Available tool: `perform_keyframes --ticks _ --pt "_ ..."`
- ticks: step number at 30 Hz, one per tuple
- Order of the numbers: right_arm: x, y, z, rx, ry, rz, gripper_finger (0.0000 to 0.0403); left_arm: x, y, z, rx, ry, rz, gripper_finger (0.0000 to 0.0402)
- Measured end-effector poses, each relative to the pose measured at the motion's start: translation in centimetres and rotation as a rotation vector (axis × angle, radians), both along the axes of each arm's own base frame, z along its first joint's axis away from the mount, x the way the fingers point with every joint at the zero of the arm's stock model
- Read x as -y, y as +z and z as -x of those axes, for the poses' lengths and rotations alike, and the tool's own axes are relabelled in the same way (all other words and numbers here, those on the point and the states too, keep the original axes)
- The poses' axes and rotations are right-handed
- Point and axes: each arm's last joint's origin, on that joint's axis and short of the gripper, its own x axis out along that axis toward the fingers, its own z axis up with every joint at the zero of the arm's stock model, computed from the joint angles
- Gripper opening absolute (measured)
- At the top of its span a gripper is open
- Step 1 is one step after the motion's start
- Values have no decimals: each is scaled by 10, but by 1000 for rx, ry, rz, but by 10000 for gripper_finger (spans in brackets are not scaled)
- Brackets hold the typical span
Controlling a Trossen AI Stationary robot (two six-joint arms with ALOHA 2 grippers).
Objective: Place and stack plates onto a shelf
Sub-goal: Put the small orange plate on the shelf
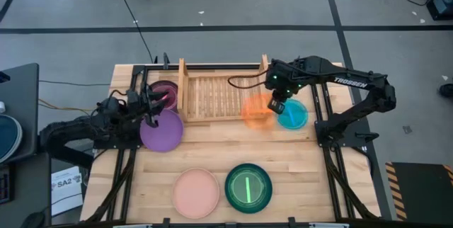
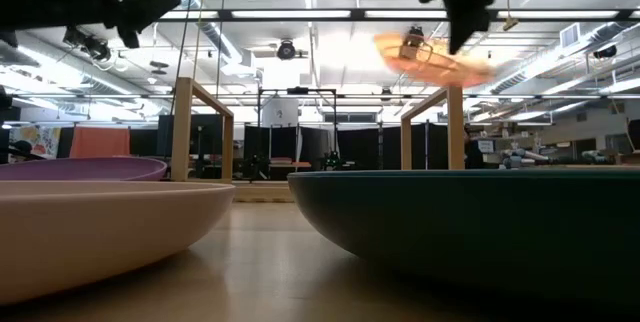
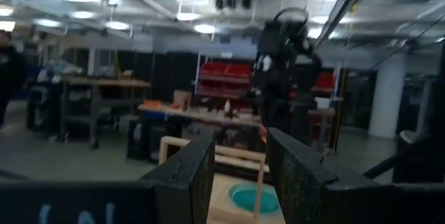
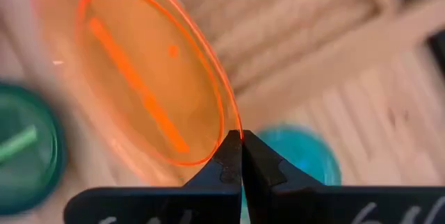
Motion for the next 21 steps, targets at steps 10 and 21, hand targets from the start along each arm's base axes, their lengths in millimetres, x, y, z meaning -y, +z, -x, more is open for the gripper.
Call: perform_keyframes --ticks 10,21 --pt "13 18 -25 278 -120 270 3 -11 51 -55 -148 64 50 137" --pt "23 36 -35 444 -302 522 3 -28 85 -120 -288 216 -45 137"
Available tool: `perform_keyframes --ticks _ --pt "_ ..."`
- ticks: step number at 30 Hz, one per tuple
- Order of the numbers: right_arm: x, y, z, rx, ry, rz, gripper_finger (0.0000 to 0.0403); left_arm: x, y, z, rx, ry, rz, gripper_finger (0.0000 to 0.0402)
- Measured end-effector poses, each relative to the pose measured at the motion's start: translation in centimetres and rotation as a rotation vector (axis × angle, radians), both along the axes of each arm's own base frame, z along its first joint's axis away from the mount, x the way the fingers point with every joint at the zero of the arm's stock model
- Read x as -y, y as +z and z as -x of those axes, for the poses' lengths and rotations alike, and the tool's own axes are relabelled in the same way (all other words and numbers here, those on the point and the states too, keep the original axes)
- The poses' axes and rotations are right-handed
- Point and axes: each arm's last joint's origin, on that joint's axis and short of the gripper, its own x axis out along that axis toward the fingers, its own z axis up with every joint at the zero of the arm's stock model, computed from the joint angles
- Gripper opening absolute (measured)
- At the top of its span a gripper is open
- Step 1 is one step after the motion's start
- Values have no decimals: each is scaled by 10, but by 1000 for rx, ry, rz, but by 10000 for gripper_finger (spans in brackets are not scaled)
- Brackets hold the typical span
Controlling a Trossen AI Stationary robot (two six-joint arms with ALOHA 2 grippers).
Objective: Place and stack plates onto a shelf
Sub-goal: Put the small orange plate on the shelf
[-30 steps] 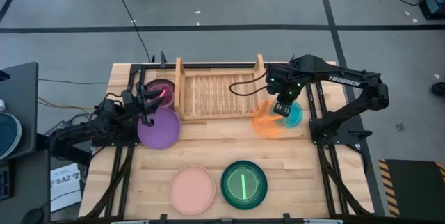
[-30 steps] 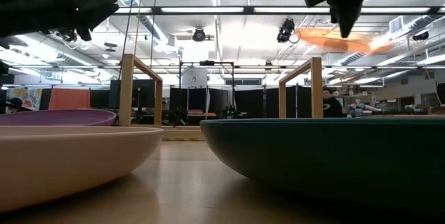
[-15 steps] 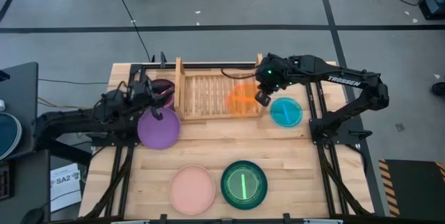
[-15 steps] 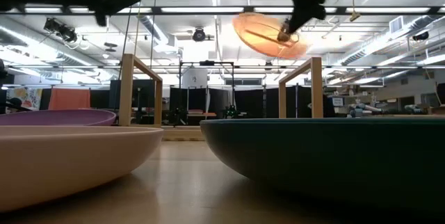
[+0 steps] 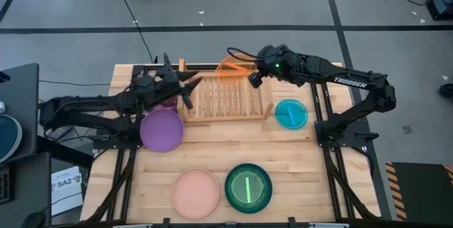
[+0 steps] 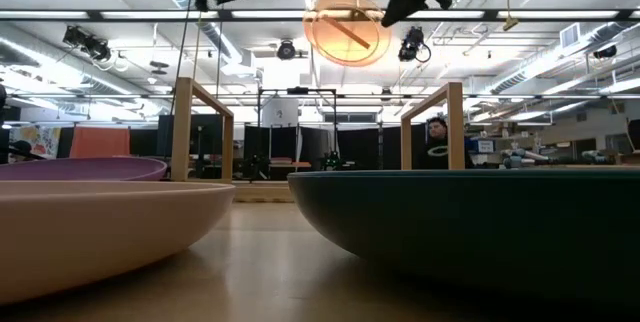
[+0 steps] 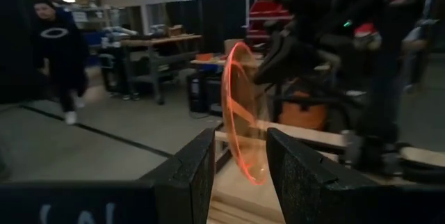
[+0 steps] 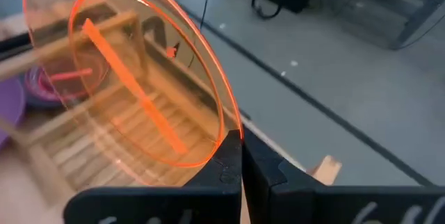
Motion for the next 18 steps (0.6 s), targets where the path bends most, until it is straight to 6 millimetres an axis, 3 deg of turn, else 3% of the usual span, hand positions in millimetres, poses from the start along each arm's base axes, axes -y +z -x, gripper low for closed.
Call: perform_keyframes --ticks 9,18 --pt "2 8 -5 99 -10 36 3 -10 5 -38 -77 77 -37 137" --pt "2 11 -7 134 -11 45 3 -17 8 -53 -86 202 -30 137"
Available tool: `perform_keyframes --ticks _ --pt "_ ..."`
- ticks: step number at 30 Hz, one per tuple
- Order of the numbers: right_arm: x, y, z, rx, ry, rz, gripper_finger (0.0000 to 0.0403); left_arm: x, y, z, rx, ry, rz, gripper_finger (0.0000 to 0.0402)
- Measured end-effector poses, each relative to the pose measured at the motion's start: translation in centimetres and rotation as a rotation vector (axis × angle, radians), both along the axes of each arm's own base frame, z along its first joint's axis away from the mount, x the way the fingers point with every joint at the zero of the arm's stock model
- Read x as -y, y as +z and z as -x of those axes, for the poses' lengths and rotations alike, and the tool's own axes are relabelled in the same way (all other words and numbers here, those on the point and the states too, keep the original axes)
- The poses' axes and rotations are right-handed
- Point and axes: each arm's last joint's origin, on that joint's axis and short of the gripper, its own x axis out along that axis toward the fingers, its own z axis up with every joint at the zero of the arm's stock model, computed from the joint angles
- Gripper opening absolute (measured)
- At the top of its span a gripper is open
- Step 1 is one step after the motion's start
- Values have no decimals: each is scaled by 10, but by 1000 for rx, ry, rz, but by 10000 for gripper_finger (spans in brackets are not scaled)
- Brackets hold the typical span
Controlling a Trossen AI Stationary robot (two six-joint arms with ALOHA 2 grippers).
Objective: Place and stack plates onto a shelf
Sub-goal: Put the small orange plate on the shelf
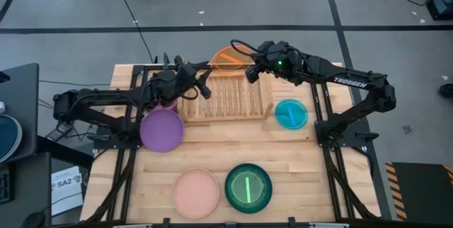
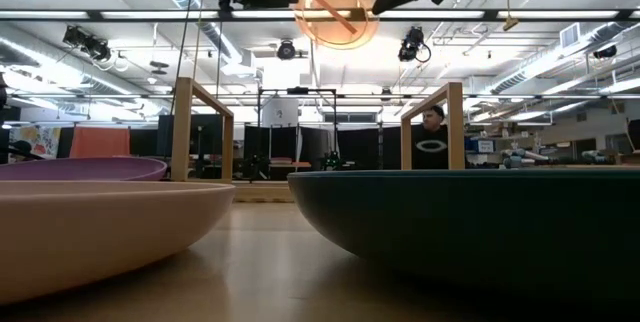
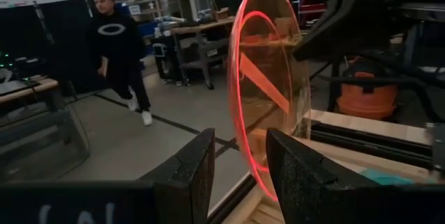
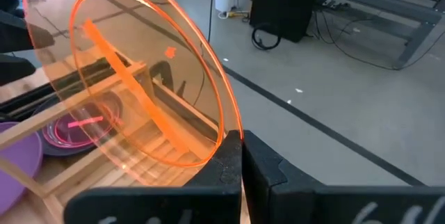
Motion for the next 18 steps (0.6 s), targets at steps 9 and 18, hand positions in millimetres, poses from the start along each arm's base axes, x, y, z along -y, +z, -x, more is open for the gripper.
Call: perform_keyframes --ticks 9,18 --pt "0 3 -2 41 8 6 3 -1 1 0 10 35 3 137" --pt "0 4 -3 56 28 -10 3 -1 1 0 12 59 5 124"
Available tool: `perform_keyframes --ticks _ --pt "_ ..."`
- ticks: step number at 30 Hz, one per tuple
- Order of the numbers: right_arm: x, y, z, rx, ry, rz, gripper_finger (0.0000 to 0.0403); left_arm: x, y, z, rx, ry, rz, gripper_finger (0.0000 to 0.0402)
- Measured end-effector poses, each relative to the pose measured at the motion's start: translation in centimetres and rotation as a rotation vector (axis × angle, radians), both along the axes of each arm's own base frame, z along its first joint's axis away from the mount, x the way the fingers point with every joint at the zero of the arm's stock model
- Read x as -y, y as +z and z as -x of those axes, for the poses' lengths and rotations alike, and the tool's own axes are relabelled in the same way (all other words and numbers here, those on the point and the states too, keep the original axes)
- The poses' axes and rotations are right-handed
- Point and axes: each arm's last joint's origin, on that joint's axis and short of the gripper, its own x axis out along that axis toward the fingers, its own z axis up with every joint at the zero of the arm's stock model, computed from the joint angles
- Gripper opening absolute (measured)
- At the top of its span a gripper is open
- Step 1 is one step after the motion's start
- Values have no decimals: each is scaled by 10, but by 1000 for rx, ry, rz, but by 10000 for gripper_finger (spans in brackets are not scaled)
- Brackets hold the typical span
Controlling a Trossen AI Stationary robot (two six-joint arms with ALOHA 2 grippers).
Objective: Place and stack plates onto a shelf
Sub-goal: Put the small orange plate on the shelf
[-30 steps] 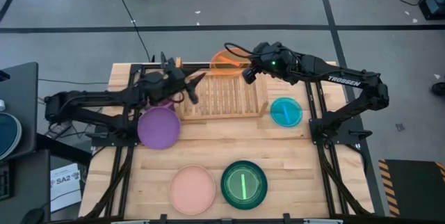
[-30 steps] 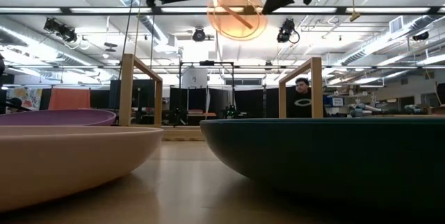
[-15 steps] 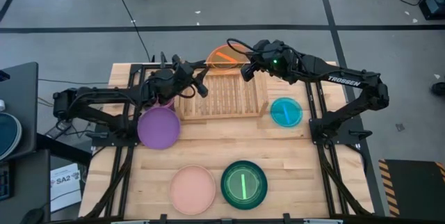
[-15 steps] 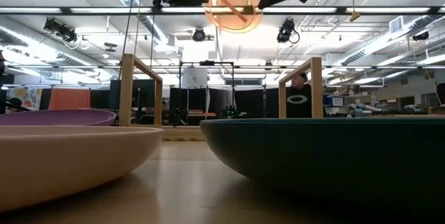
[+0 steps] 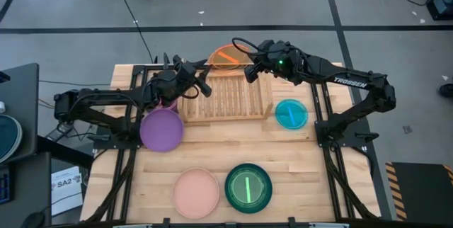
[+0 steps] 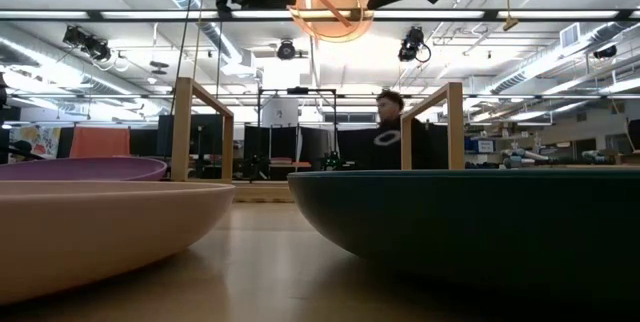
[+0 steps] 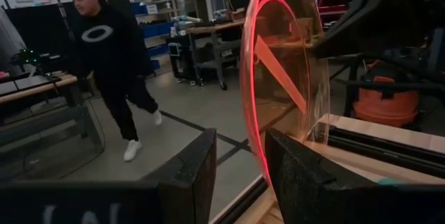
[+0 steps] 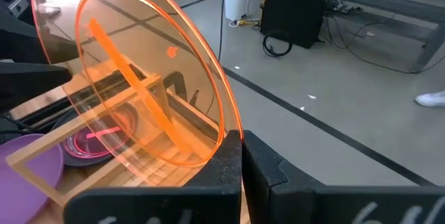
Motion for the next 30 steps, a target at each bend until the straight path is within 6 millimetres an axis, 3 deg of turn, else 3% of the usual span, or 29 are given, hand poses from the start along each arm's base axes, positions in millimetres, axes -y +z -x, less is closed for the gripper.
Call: perform_keyframes --ticks 13,30 --pt "0 0 0 2 1 0 4 0 0 0 0 6 0 10" --pt "-1 -1 -1 -34 78 15 59 0 0 1 -6 23 -3 10"
